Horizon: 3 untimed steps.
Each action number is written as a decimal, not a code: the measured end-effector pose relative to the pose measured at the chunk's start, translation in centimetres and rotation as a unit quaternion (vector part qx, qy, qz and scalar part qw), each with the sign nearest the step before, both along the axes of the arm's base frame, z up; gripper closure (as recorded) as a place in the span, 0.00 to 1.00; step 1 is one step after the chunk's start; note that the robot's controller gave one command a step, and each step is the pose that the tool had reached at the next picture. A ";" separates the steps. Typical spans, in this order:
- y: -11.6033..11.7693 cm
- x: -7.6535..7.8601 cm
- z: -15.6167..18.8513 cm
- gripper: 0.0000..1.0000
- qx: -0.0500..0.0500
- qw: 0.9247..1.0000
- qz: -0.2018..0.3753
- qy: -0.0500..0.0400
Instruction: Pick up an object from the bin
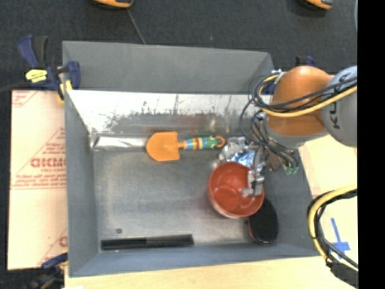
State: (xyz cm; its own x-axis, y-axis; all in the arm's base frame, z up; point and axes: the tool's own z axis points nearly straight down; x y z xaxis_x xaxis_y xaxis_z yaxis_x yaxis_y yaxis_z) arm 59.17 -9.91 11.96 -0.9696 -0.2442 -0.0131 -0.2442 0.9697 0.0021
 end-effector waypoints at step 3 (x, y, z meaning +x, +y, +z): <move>-0.8 3.1 -4.1 0.00 -0.002 0.985 0.175 -0.006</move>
Offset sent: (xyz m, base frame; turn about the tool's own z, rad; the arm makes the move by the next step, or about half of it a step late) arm 0.0409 -0.0222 -0.0381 -0.6428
